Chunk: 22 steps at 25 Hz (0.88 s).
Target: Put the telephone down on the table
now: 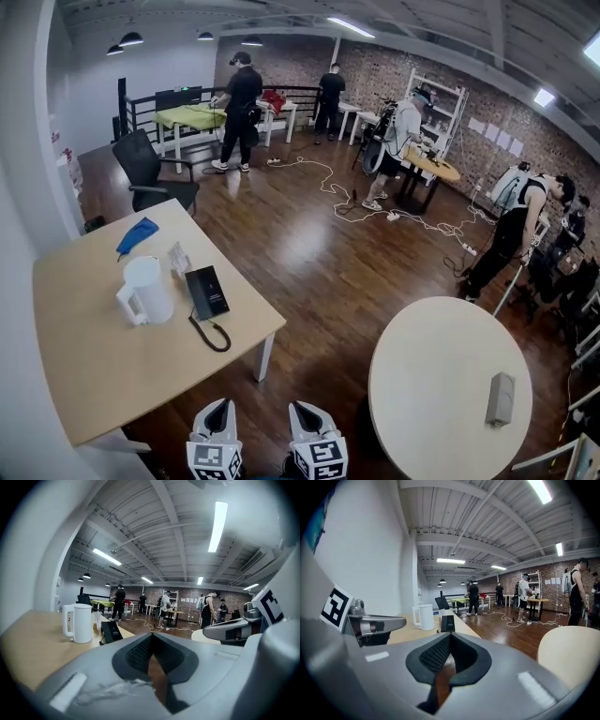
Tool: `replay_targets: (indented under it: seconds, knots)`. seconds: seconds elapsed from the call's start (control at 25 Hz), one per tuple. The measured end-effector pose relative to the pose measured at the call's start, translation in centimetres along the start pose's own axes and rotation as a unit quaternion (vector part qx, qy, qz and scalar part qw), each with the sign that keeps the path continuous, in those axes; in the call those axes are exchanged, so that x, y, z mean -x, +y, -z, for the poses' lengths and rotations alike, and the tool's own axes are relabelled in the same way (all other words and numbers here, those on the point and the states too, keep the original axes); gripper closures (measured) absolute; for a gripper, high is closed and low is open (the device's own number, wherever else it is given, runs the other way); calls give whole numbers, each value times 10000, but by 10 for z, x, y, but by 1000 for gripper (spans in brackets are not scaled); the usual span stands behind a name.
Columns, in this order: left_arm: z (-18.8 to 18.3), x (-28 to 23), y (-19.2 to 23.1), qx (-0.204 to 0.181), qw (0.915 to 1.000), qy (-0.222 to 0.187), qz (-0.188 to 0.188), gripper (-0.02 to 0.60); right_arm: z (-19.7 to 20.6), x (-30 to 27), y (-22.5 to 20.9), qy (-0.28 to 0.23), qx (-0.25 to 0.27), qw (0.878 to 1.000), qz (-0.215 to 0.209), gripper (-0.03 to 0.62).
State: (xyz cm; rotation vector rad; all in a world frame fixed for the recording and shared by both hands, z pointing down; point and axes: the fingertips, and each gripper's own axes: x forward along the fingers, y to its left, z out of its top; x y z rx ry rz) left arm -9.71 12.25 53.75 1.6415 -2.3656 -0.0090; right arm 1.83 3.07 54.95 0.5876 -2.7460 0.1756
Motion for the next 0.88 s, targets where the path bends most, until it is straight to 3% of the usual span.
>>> replay_targets:
  seconds: [0.88]
  knots:
    - [-7, -13, -7, -158, 9998, -117, 98, 571, -16, -14, -9, -69, 173, 9998, -110, 602]
